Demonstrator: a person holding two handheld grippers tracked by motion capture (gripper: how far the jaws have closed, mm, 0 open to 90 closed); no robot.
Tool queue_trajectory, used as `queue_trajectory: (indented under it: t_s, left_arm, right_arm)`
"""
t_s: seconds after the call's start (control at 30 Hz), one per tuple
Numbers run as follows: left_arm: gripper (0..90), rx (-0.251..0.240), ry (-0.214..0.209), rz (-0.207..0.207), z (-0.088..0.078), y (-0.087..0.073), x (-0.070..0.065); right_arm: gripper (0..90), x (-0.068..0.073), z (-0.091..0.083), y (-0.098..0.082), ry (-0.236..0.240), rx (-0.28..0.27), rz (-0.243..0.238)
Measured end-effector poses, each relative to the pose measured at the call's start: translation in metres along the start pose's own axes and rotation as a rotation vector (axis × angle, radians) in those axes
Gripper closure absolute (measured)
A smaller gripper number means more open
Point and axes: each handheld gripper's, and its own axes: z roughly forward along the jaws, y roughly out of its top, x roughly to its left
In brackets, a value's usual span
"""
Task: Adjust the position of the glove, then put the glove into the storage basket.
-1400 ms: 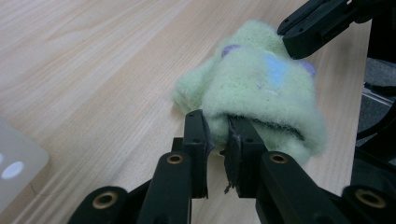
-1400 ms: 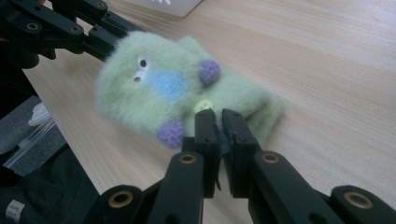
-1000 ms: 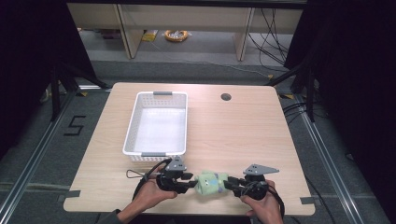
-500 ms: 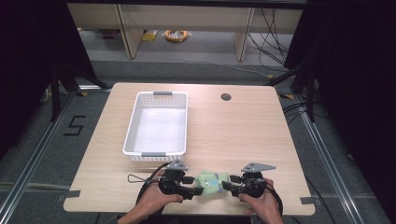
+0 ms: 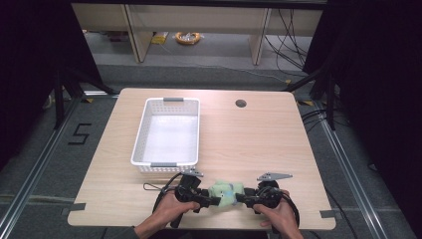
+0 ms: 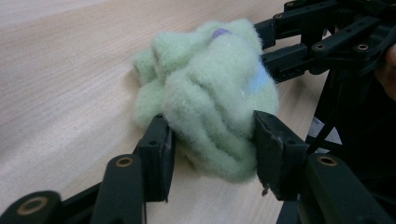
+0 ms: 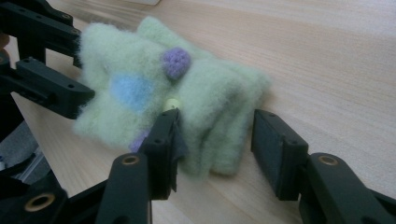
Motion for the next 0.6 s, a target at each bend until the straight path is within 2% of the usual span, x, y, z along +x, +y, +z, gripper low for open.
queue_trajectory:
  t_s: [0.03, 0.07, 0.13, 0.17, 0.2, 0.33, 0.4, 0.43, 0.47, 0.53, 0.6]
  left_arm:
    - [52.4, -0.015, -0.024, 0.001, 0.0018, -0.0006, 0.0022]
    - [53.4, -0.009, -0.028, 0.002, 0.0022, -0.0005, 0.0031]
    - [55.7, -0.012, -0.027, 0.004, 0.0027, -0.0006, 0.0028]
    - [57.2, 0.007, 0.006, 0.02, 0.0009, 0.0004, 0.0004]
    - [59.8, -0.024, -0.014, 0.024, 0.003, -0.0004, 0.0001]
    - [70.2, -0.031, -0.017, 0.055, 0.0024, -0.0016, 0.0005]
    - [74.8, -0.034, -0.009, 0.041, 0.0016, -0.0022, 0.0013]
    - [76.0, -0.038, -0.035, 0.037, 0.0019, -0.0024, 0.0032]
    - [77.0, -0.047, -0.021, 0.034, 0.0017, -0.0026, 0.0027]
    - [78.0, -0.043, -0.03, 0.047, 0.0016, -0.0023, 0.0023]
    - [78.4, -0.044, -0.028, 0.051, 0.0012, -0.0024, 0.0011]
  right_arm:
    - [54.1, -0.0001, 0.0001, -0.0002, 0.001, -0.001, 0.001]
    - [55.4, -0.0002, 0.0007, -0.0002, -0.012, 0.005, 0.005]
    - [58.0, -0.0001, 0.0006, -0.0007, 0.003, 0.004, 0.002]
    - [58.9, 0.0006, 0.0002, -0.0011, 0.003, 0.004, 0.003]
    - [60.3, 0.0011, 0.0003, -0.0014, 0.004, 0.004, 0.002]
    - [67.3, 0.0022, -0.0006, -0.0014, 0.009, -0.002, -0.014]
    - [69.4, 0.0037, -0.0015, -0.001, 0.003, -0.005, -0.03]
    - [69.9, 0.0056, -0.0011, -0.0013, 0.008, -0.004, -0.014]
    - [70.2, 0.0048, -0.0018, -0.0008, 0.003, -0.008, -0.035]
    - [70.8, 0.0046, -0.0024, -0.0006, 0.016, -0.004, -0.031]
    - [71.2, 0.0042, -0.0037, -0.0005, 0.003, -0.006, -0.034]
